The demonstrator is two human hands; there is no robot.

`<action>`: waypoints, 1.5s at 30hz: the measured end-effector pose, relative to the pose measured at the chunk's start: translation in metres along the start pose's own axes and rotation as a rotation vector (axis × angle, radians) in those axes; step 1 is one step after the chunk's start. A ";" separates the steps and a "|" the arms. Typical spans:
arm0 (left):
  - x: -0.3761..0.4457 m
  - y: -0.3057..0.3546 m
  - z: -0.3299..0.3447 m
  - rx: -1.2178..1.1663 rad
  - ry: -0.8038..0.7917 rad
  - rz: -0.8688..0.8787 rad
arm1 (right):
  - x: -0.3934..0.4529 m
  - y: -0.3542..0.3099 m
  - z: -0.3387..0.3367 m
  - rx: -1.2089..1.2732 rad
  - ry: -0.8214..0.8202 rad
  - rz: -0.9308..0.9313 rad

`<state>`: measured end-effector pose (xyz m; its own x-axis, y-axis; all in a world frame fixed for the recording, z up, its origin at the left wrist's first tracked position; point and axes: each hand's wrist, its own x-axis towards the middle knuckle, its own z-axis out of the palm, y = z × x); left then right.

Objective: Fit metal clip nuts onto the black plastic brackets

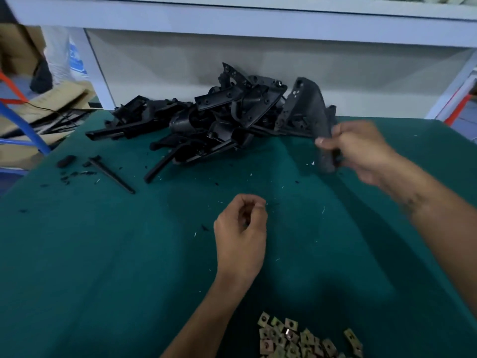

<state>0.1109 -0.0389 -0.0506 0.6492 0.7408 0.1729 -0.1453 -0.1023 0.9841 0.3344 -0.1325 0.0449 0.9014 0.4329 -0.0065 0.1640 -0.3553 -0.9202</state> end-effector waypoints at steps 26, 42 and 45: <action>0.004 0.052 -0.017 0.882 0.045 0.406 | -0.174 0.026 0.031 -0.041 -0.182 -0.239; -0.008 0.001 -0.006 1.268 -0.309 0.445 | -0.250 0.102 -0.015 -0.323 -0.197 -0.270; -0.008 -0.001 -0.005 1.240 -0.282 0.453 | -0.244 0.104 -0.015 -0.336 -0.239 -0.295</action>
<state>0.1019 -0.0412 -0.0527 0.8760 0.3373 0.3448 0.2820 -0.9381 0.2012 0.1375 -0.2874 -0.0429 0.6872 0.7182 0.1092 0.5527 -0.4194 -0.7201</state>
